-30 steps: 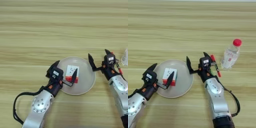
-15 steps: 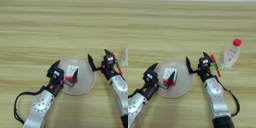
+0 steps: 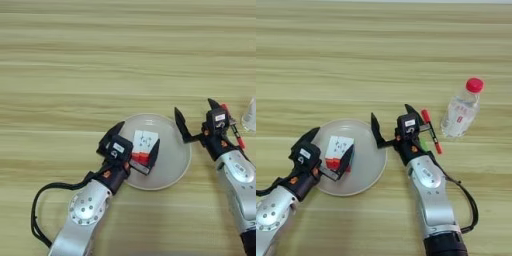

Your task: Move the objects on the table

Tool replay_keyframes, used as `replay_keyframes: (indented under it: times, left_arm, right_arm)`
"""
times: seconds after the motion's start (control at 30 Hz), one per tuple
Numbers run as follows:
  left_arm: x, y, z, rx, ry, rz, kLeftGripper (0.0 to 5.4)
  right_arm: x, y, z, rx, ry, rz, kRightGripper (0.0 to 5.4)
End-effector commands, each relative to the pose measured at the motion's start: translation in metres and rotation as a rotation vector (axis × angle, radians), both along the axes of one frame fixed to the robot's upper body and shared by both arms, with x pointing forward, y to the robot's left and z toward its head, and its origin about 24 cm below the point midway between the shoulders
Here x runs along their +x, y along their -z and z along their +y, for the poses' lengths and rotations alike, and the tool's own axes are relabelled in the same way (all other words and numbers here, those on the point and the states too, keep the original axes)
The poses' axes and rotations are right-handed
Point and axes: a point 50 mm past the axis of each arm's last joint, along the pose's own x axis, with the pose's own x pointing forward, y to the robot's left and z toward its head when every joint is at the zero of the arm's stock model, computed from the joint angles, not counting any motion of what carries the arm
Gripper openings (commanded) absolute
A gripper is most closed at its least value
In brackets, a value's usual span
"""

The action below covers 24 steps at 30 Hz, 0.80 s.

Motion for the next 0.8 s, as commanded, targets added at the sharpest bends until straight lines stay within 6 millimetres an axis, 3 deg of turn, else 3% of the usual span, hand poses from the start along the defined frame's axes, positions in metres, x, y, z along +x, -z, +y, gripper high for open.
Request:
replay_keyframes:
  times: [0.03, 0.8]
  left_arm:
    - [0.0010, 0.0036, -0.0029, 0.023, 0.003, -0.003, 5.40]
    - [0.0003, 0.0111, -0.0064, 0.038, 0.013, 0.010, 5.40]
  right_arm:
    - [0.0010, -0.0033, 0.0011, -0.003, 0.002, -0.016, 5.35]
    - [0.0012, -0.0025, 0.0022, -0.004, 0.002, -0.011, 5.35]
